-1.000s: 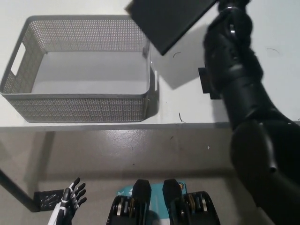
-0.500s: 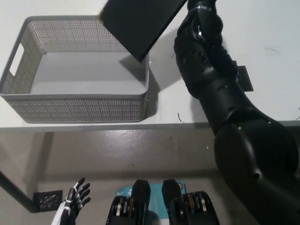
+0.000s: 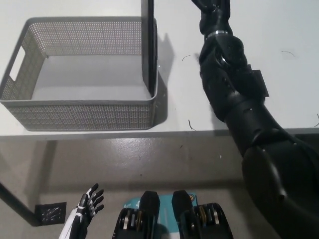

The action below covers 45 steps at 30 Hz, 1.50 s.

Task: A notebook is kept standing on the table on the right hand side and a container is kept on the left hand side and the robot uses its right hand to grab the notebook and places it in the container

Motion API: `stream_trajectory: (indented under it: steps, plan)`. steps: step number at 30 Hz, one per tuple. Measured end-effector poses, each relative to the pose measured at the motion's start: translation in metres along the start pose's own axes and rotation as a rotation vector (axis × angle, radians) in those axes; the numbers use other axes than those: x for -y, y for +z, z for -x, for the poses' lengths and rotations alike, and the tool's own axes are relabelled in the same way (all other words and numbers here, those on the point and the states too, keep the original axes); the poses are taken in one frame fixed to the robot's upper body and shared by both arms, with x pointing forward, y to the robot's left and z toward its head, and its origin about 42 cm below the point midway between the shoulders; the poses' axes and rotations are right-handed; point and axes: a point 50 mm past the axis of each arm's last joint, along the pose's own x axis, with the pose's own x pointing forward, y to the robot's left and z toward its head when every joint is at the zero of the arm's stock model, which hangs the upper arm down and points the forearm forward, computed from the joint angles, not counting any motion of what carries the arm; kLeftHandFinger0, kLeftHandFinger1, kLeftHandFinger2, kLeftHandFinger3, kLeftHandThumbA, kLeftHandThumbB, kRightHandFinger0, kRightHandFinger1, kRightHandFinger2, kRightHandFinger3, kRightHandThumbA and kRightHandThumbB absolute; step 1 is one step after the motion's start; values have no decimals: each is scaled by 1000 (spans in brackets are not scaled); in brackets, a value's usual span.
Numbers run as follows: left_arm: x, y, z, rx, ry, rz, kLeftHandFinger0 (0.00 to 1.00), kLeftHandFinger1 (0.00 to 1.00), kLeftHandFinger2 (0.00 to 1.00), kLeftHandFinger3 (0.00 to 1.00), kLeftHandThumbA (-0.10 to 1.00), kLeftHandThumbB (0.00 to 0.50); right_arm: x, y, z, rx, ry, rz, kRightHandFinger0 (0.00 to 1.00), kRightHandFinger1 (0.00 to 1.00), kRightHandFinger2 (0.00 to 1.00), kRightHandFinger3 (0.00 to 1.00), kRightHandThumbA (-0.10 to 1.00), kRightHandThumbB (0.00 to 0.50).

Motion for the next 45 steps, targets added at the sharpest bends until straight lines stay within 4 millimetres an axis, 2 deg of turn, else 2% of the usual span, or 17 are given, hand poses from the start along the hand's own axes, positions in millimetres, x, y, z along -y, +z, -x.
stream_trajectory:
  steps: [4,8,9,11,12,15,16,18,21,27,29,32,34,37,40,42,45]
  plan:
    - [2,1,-3,-1,-19,-6,1000,1000,1000,1000,1000,292,5,7,-4,6,62,11,1000,1000,1000,1000,921,500]
    - [3,2,-4,-1,-29,-8,1000,1000,1000,1000,1000,261,9,13,-6,13,103,16,1000,1000,1000,1000,934,500]
    - [3,2,-4,-1,-30,-9,1000,1000,1000,1000,1000,251,9,15,-7,18,112,16,1000,1000,1000,1000,956,480]
    - [3,2,-4,-2,-32,-12,1000,1000,1000,1000,1000,195,9,20,-8,30,127,18,1000,1000,1000,1000,955,499]
    - [4,2,-4,-3,-33,-14,1000,1000,1000,1000,1000,179,10,26,-8,50,141,25,1000,1000,1000,1000,970,486]
    - [4,2,-4,-2,-34,-17,1000,1000,1000,1000,1000,199,18,44,-7,122,158,37,1000,1000,1000,1000,964,456]
    - [4,2,-4,-3,-34,-17,1000,1000,1000,1000,1000,215,22,47,-4,142,158,40,1000,1000,1000,1000,1000,390]
    - [4,2,-3,-5,-33,-17,1000,1000,1000,1000,1000,231,33,51,3,178,156,46,1000,1000,1000,1000,1000,463]
    - [4,1,-3,-8,-33,-17,1000,1000,1000,1000,1000,231,56,45,18,202,135,52,1000,1000,1000,1000,1000,422]
    - [4,0,-3,-14,-32,-15,1000,1000,1000,1000,1000,211,110,13,66,192,69,71,1000,1000,1000,1000,1000,473]
    - [4,0,-3,-15,-32,-15,1000,1000,1000,1000,1000,202,131,-2,90,173,38,81,1000,1000,1000,1000,1000,497]
    - [4,-1,-3,-17,-31,-14,1000,1000,1000,1000,1000,189,166,-31,141,135,-19,100,1000,1000,1000,1000,1000,489]
    - [4,-1,-3,-19,-31,-13,1000,1000,1000,1000,1000,193,178,-40,164,123,-40,108,1000,1000,1000,1000,1000,483]
    - [4,-1,-3,-19,-31,-12,1000,1000,1000,1000,1000,226,205,-62,229,69,-93,134,1000,1000,1000,1000,1000,423]
    - [4,-2,-3,-20,-31,-12,1000,1000,1000,1000,1000,234,217,-74,283,27,-120,156,1000,1000,1000,1000,1000,307]
    - [4,-2,-3,-19,-30,-11,1000,1000,1000,1000,1000,241,220,-76,315,11,-126,167,1000,1000,1000,1000,1000,330]
    - [3,-1,-3,-18,-27,-12,1000,1000,1000,1000,1000,244,216,-79,366,0,-118,174,1000,1000,1000,1000,1000,297]
